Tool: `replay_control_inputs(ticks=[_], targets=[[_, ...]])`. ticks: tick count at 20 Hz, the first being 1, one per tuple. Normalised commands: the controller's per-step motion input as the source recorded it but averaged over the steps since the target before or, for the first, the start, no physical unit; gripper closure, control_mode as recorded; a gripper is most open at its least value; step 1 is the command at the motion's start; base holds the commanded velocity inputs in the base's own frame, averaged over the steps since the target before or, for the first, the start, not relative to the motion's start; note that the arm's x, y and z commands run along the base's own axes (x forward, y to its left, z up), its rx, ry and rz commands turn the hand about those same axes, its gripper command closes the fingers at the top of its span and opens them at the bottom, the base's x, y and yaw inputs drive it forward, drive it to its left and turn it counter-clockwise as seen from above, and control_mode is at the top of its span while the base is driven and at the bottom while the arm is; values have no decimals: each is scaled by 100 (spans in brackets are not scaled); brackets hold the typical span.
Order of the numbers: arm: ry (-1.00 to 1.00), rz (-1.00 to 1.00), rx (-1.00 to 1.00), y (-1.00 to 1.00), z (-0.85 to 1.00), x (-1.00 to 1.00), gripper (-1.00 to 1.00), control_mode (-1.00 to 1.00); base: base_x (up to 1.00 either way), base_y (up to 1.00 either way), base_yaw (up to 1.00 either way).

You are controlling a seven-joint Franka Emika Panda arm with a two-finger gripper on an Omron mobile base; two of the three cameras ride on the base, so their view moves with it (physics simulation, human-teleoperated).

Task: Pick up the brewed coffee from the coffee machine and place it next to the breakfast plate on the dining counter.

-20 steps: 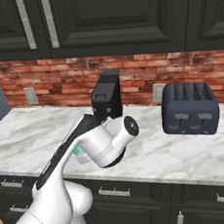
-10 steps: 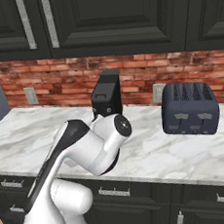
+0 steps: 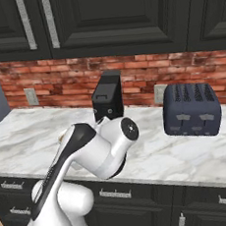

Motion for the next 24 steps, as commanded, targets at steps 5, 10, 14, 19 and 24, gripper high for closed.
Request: replay_control_inputs(ticks=[5,10,14,19,24], targets=[[0,0,0,-9,0,0,100,100,0,0,0],[0,0,0,0,0,0,100,100,-16,7,8],[0,0,0,0,0,0,100,100,-70,57,34],[0,0,0,0,0,0,100,100,-61,77,70],[0,0,0,0,0,0,100,100,-17,54,94]])
